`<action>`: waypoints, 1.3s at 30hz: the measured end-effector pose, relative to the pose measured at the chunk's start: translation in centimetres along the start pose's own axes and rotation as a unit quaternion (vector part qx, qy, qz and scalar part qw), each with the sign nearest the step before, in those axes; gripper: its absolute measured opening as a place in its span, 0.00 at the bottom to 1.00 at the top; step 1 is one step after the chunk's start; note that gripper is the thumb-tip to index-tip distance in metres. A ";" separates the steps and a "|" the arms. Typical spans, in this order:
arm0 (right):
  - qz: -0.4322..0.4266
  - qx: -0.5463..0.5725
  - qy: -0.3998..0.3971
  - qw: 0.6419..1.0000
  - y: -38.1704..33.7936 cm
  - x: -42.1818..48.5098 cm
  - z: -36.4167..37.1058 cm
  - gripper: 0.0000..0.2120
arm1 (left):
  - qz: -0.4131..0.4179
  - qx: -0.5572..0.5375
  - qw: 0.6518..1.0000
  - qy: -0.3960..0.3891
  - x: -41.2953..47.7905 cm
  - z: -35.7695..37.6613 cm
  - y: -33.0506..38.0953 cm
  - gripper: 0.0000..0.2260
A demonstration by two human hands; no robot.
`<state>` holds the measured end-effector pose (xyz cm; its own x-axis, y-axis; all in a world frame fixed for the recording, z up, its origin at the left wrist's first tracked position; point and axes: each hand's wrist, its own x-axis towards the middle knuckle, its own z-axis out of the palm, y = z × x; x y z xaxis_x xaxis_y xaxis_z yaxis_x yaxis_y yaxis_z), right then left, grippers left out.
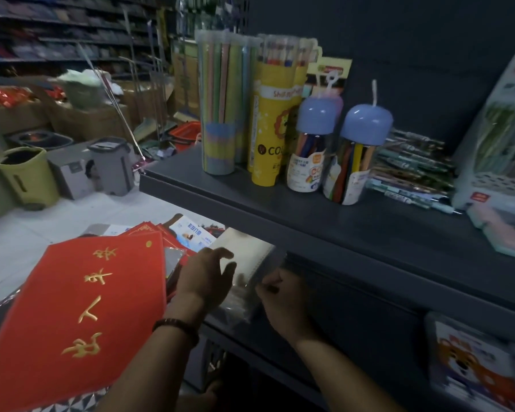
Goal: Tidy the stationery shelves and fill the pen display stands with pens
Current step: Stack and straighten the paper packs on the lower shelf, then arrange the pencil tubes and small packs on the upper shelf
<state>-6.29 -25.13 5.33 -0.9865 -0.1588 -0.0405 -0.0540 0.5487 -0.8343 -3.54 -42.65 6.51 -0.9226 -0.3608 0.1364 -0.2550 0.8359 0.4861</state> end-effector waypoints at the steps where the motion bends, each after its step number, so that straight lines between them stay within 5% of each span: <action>1: -0.024 0.000 -0.007 1.000 -0.3 -1.2 -0.7 0.04 | 0.007 0.005 0.999 -0.040 -1.2 -0.7 1.0 0.11; 6: -0.106 -0.082 -0.125 0.983 -4.3 -7.8 -7.7 0.07 | 0.095 0.049 0.982 -0.159 -6.6 -5.0 6.1 0.08; 8: -0.162 -0.106 -0.114 0.974 -5.8 -10.2 -11.6 0.04 | 0.127 0.063 0.972 -0.188 -8.3 -8.0 8.1 0.08; 11: -0.225 -0.130 -0.074 0.963 -9.0 -12.8 -16.5 0.02 | 0.153 0.038 0.981 -0.109 -10.2 -12.3 10.4 0.20; 14: -0.257 -0.126 -0.035 0.958 -11.8 -14.1 -20.9 0.02 | 0.196 0.035 0.979 -0.045 -11.0 -16.2 13.3 0.15; 19: -0.266 -0.111 0.029 0.957 -15.3 -13.3 -25.7 0.03 | 0.242 0.008 0.970 0.015 -11.0 -21.6 19.1 0.02; 25: -0.233 -0.082 0.093 0.965 -18.2 -8.8 -28.2 0.08 | 0.230 -0.018 0.973 0.023 -7.4 -23.3 21.9 0.16; 33: -0.200 -0.103 0.034 0.974 -20.4 -1.5 -28.2 0.30 | 0.199 -0.076 0.976 0.038 -3.6 -19.8 21.3 0.18; 39: -0.187 -0.083 -0.056 0.977 -21.6 0.3 -28.0 0.29 | 0.185 -0.132 0.974 0.023 -3.1 -18.0 21.9 0.19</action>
<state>-9.80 -14.00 38.74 -0.8706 -0.4568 0.1827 -0.4408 0.5593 -0.7020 -1.09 -30.67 32.23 -0.9221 -0.0784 0.3790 0.1806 0.7788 0.6007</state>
